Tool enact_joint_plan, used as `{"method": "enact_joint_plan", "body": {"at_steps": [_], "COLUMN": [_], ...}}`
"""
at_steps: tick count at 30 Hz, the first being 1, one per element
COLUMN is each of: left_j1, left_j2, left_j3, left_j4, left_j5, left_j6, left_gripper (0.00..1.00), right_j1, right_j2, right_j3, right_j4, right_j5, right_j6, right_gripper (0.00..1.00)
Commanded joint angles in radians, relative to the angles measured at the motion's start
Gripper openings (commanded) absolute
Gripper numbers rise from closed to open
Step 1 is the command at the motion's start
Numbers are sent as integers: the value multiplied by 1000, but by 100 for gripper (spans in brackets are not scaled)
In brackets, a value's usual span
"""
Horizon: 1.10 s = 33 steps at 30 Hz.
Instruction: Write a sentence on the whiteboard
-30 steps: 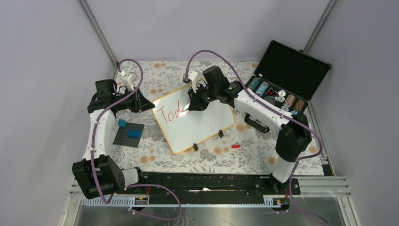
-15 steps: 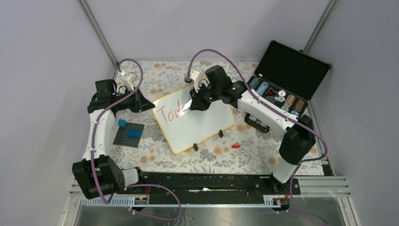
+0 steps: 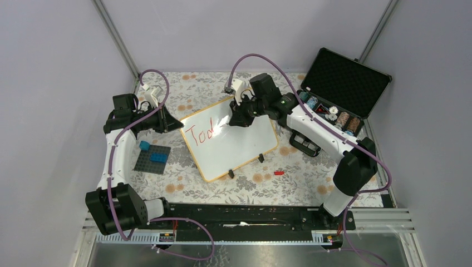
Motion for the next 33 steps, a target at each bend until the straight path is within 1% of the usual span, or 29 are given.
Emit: {"method": "enact_joint_plan", "body": {"at_steps": [1, 6, 33], "left_j1": [-1, -1, -3], "left_j2": [-25, -24, -34], "left_j3": [-8, -8, -12], "left_j4": [22, 22, 22], "left_j5": [-7, -6, -3], "left_j6": [10, 9, 9], "left_gripper": [0, 0, 0], "right_j1": [-3, -2, 22], "right_j2": [-28, -23, 44], "right_j3": [1, 1, 50], "right_j4": [17, 53, 58], "right_j5": [-21, -19, 59], "right_j6": [-17, 8, 7], "right_gripper": [0, 0, 0]}}
